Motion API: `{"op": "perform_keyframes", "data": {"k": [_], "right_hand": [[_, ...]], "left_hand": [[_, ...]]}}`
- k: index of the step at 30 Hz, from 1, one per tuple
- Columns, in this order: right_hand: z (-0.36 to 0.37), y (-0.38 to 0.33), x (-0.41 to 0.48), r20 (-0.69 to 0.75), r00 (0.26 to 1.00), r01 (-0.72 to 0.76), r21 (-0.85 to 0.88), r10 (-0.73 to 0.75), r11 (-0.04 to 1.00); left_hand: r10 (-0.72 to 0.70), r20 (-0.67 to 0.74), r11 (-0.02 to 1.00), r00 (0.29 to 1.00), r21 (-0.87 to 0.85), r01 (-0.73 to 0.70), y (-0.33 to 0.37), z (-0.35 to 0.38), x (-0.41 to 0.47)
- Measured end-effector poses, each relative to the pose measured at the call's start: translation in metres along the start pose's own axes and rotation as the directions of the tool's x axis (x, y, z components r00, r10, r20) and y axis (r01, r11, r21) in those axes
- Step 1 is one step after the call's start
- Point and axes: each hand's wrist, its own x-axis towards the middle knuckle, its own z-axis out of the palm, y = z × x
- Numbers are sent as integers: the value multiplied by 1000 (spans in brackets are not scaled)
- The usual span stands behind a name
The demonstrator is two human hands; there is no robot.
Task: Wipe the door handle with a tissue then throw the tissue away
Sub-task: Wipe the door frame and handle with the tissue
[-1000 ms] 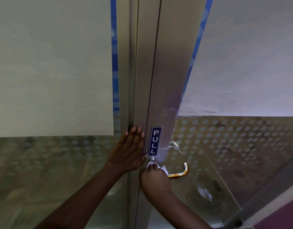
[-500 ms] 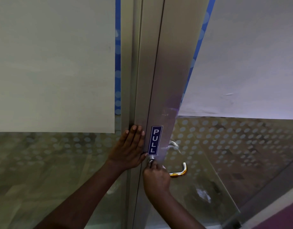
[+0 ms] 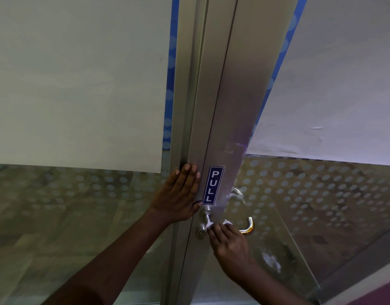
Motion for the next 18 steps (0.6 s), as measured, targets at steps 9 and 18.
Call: {"op": "perform_keyframes", "data": {"k": [9,18], "right_hand": [[4,-15,19,25,992,-125,41,124,991],[2,-13,13,59,988,-145,48,142,988]], "left_hand": [[-4,-14,1000,1000,14,4,2,3,-1],[-4,-25,1000,1000,10,5,3,7,-4]]}}
